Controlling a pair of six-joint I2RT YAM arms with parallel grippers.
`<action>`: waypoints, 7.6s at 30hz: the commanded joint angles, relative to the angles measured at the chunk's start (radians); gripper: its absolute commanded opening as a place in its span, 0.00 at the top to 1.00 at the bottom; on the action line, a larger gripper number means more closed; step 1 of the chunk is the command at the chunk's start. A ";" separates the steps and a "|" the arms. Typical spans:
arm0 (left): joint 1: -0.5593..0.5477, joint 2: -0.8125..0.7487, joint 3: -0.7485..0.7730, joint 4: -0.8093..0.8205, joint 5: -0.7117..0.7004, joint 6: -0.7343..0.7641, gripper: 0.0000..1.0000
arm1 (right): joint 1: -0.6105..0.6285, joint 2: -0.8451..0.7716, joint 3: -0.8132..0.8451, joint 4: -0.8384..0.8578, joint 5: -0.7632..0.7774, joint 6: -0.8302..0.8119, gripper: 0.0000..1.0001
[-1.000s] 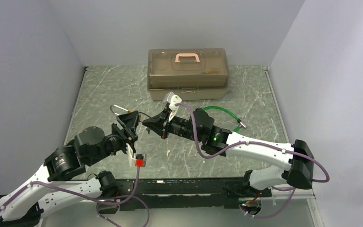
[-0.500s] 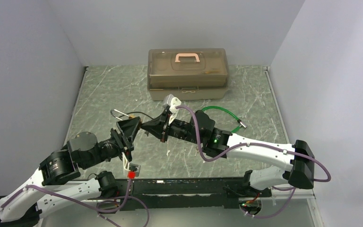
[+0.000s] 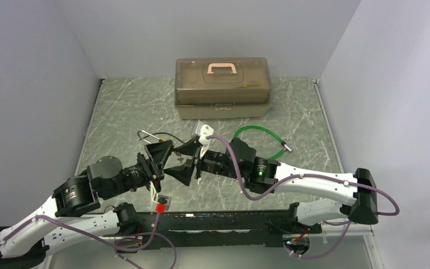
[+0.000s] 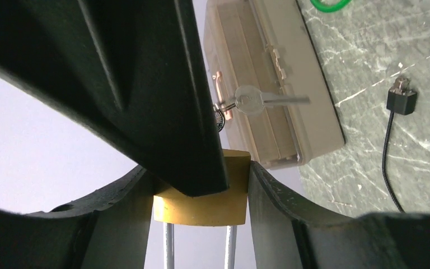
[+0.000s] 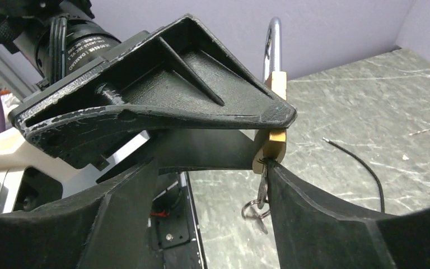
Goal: Unlock with the key
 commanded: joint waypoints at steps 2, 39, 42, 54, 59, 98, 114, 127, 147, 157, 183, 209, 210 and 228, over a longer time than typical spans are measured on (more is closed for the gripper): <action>-0.059 0.042 0.005 0.188 0.282 0.013 1.00 | 0.008 -0.027 0.059 -0.004 0.048 -0.017 0.25; -0.059 0.027 -0.006 0.165 0.208 0.021 1.00 | -0.030 -0.179 0.110 -0.297 -0.035 -0.085 0.26; -0.059 0.034 -0.002 0.155 0.190 0.002 1.00 | -0.032 -0.123 0.124 -0.347 -0.066 -0.088 0.25; -0.059 0.039 -0.003 0.168 0.209 0.037 1.00 | -0.032 -0.095 0.049 -0.140 0.051 -0.108 0.47; -0.059 0.038 -0.013 0.176 0.213 0.056 1.00 | -0.032 -0.058 0.071 -0.125 0.085 -0.099 0.70; 0.270 0.447 0.487 -0.482 0.742 -0.876 0.17 | -0.042 -0.038 0.384 -0.765 -0.320 -0.410 1.00; 0.325 0.341 0.358 -0.413 0.840 -0.944 0.54 | -0.031 0.061 0.487 -0.729 -0.385 -0.381 1.00; 0.333 0.320 0.271 -0.349 0.805 -0.980 1.00 | -0.023 0.063 0.493 -0.726 -0.373 -0.366 0.79; 0.455 0.278 0.277 -0.229 0.893 -1.143 1.00 | -0.048 -0.268 0.181 -0.578 -0.255 -0.182 0.44; 0.464 0.287 0.319 -0.270 0.903 -1.100 1.00 | -0.125 -0.221 0.189 -0.575 -0.403 -0.169 0.58; 0.475 0.302 0.334 -0.280 0.990 -1.109 1.00 | -0.198 -0.201 0.171 -0.627 -0.462 -0.192 0.71; 0.477 0.309 0.345 -0.299 1.004 -1.083 1.00 | -0.251 -0.184 0.220 -0.717 -0.503 -0.235 0.75; 0.477 0.308 0.345 -0.303 1.004 -1.080 1.00 | -0.256 -0.190 0.224 -0.725 -0.487 -0.238 0.72; 0.476 0.302 0.325 -0.292 1.014 -1.088 1.00 | -0.291 -0.200 0.179 -0.624 -0.639 -0.114 0.58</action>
